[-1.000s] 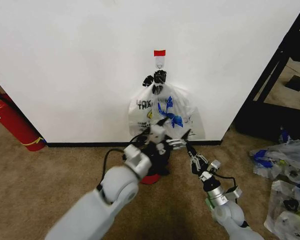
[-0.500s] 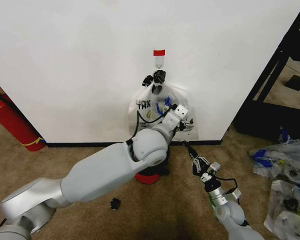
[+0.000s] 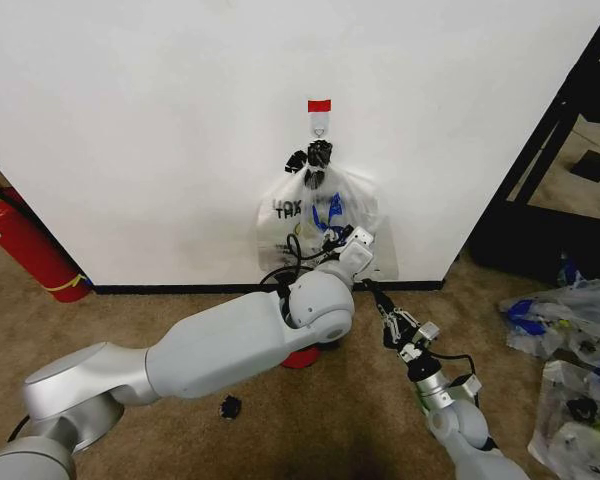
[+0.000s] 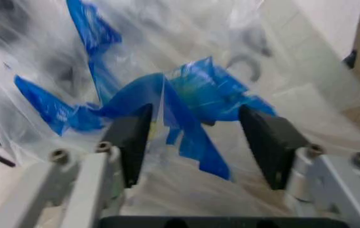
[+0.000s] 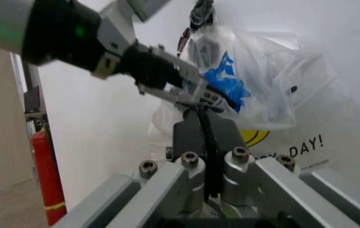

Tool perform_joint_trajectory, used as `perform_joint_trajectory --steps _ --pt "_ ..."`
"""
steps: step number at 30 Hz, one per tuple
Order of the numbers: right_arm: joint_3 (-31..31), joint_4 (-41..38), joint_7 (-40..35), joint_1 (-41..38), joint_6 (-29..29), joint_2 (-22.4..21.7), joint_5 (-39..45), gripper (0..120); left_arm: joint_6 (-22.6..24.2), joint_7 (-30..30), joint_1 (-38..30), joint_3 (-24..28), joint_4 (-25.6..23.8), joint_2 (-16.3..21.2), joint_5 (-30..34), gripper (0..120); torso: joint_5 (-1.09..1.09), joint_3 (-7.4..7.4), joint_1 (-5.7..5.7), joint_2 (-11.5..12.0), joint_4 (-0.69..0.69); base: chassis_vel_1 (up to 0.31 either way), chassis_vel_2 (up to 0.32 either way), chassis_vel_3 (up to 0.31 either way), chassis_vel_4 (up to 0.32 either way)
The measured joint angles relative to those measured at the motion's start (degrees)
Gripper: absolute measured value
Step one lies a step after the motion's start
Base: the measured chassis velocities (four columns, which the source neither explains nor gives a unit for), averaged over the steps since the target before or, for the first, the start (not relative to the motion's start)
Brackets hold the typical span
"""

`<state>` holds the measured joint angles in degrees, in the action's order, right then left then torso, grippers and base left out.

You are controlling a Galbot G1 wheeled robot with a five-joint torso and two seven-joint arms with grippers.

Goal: Pick up the garbage bag from the wall and place it over the trash bin.

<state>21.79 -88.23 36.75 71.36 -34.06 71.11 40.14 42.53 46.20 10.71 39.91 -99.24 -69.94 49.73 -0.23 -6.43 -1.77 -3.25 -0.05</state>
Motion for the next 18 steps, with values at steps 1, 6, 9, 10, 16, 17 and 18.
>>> perform_joint_trajectory --steps 1,6,9,10,16,17,18 --pt "-0.02 -0.03 -0.04 0.00 -0.01 0.02 -0.07 0 -0.04 0.04 -0.11 0.07 0.24 0.09 0.12 47 0.00 0.00 0.00 0.00 0.00 0.000 0.000 0.000 0.000" --pt "0.11 -0.21 -0.10 0.25 -0.14 -0.13 -0.11 0 -0.16 0.14 -0.61 0.09 0.64 0.45 0.44 29 0.00 0.00 0.01 0.00 0.00 0.000 0.000 0.000 0.000" --pt "0.24 -0.21 -0.14 0.29 -0.19 -0.18 -0.11 0 -0.18 0.16 -0.69 -0.05 0.66 0.47 0.58 24 0.00 0.00 0.01 0.00 0.00 0.000 0.000 0.000 0.000" --pt "0.34 -0.20 -0.20 0.30 -0.25 -0.21 -0.11 0 -0.20 0.24 -0.71 -0.27 0.59 0.48 0.75 19 0.00 0.00 0.01 0.00 -0.01 0.000 0.000 0.000 0.000" --pt "0.95 1.27 -0.73 0.13 -1.10 -0.32 -0.11 0 -0.29 0.83 0.22 -2.47 -2.37 1.16 2.63 0 0.00 0.01 0.01 -0.01 -0.01 0.000 0.000 0.000 0.000" --pt "1.03 1.49 -0.98 0.06 -1.16 -0.33 -0.09 0 -0.30 0.81 0.70 -2.98 -2.78 1.44 2.75 0 0.00 0.01 0.01 -0.01 -0.01 0.000 0.000 0.000 0.000" --pt "1.08 1.64 -1.19 0.02 -1.19 -0.37 -0.06 0 -0.30 0.74 1.19 -3.48 -3.23 1.73 2.86 0 0.00 0.01 0.01 -0.01 0.00 0.000 0.000 0.000 0.000"
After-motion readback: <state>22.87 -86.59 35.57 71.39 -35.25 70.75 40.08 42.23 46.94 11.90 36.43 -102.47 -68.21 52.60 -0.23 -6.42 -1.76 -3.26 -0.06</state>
